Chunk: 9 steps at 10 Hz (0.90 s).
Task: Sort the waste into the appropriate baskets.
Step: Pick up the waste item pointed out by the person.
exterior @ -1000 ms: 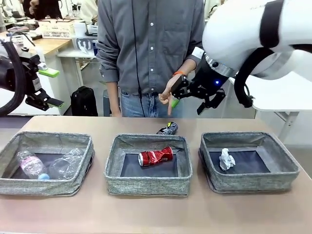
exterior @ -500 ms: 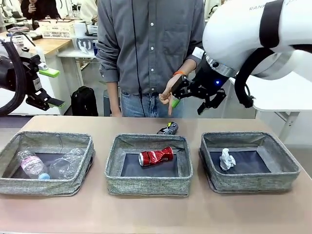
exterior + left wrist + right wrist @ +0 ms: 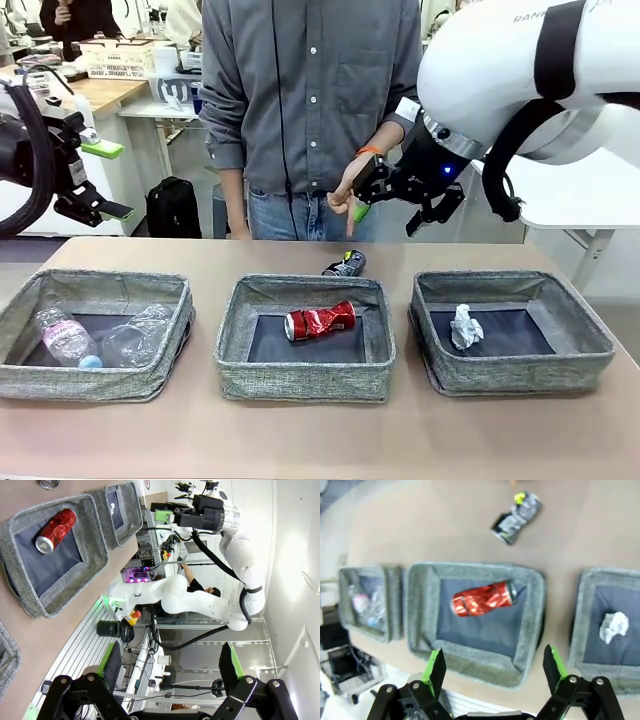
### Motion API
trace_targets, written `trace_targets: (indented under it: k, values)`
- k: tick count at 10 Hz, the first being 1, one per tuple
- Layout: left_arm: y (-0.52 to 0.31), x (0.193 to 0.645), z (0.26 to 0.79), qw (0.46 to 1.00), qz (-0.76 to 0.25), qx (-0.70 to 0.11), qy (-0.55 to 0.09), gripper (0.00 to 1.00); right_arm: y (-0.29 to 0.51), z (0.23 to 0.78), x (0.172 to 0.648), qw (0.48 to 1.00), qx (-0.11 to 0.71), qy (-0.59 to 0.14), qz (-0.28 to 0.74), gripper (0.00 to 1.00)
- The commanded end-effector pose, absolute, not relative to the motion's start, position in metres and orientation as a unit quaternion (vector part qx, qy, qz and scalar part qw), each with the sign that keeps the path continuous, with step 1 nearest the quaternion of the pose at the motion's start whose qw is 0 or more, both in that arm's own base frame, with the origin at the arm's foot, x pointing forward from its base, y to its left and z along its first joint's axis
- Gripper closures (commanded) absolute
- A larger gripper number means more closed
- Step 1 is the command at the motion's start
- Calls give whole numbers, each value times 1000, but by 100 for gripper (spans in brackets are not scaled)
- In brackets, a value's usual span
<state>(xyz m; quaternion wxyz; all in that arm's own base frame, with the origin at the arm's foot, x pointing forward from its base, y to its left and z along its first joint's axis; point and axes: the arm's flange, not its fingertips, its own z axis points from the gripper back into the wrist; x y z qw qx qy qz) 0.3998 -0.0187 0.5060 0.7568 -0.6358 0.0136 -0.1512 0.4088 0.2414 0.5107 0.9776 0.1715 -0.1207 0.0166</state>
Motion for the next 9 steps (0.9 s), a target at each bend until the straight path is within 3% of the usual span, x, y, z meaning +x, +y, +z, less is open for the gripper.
trace_targets:
  k: [1, 3, 5, 7, 8, 9]
  values:
    - [-19, 398, 508, 759, -151, -633, 15, 0, 256, 493, 464, 987, 138, -84, -3, 0]
    - [-19, 398, 508, 759, -151, -633, 15, 0, 276, 453, 520, 996, 69, -47, -19, 0]
    - [-19, 398, 508, 759, -151, -633, 15, 0, 291, 421, 564, 996, 73, -47, -22, 0]
    - [-19, 398, 508, 759, -151, -633, 15, 0, 305, 394, 571, 996, 75, -38, -36, 0]
    - [-19, 398, 508, 759, -151, -633, 15, 0, 315, 379, 568, 994, 56, -76, -58, 0]
    - [-19, 398, 508, 759, -151, -633, 15, 0, 293, 387, 568, 996, 79, -41, -14, 0]
